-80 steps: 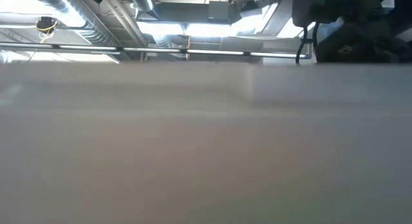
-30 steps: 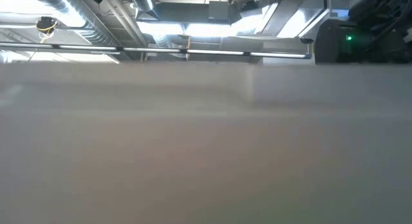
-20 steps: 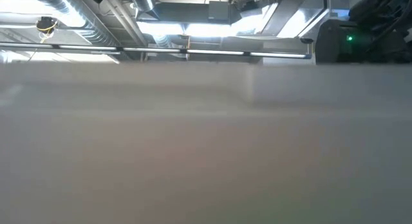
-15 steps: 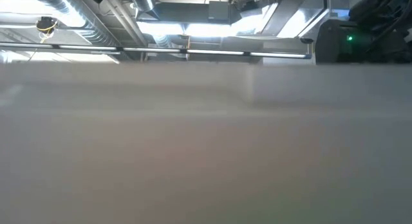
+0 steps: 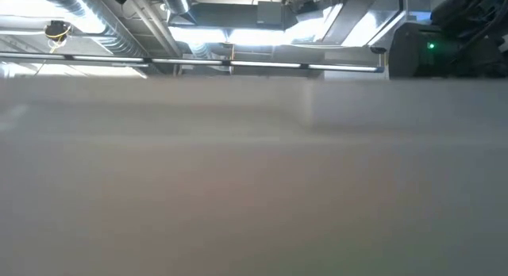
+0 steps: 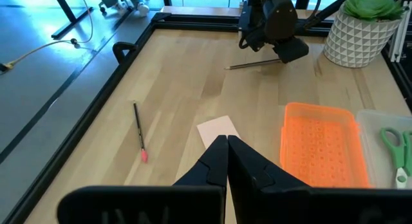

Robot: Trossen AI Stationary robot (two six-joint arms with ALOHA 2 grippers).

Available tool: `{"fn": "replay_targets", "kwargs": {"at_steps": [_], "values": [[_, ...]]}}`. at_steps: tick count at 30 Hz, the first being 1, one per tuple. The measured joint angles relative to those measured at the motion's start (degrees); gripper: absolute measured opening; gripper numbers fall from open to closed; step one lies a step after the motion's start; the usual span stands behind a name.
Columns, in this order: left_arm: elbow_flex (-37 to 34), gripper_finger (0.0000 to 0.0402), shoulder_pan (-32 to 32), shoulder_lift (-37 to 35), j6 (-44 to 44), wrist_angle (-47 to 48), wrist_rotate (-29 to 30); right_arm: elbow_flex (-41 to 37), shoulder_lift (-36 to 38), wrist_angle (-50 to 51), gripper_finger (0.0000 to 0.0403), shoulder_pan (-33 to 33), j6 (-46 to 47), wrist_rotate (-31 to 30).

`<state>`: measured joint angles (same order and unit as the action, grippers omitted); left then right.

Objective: Pack school essentials
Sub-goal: Put the dark blue pencil into the orange supply box

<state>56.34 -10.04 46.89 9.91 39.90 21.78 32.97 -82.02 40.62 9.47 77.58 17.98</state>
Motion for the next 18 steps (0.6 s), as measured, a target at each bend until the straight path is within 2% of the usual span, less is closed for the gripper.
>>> {"fn": "replay_targets", "kwargs": {"at_steps": [4,14,18], "values": [[0.0,0.0,0.0,0.0,0.0,0.0,0.0,0.0,0.0,0.0,0.0041,0.0,0.0,-0.1],[0.0,0.0,0.0,0.0,0.0,0.0,0.0,1.1,-0.1,1.0,0.0043,0.0,-0.4,-1.0],[0.0,0.0,0.0,0.0,0.0,0.0,0.0,3.5,-0.2,1.1,0.0043,0.2,-1.4,-5.6]]}}
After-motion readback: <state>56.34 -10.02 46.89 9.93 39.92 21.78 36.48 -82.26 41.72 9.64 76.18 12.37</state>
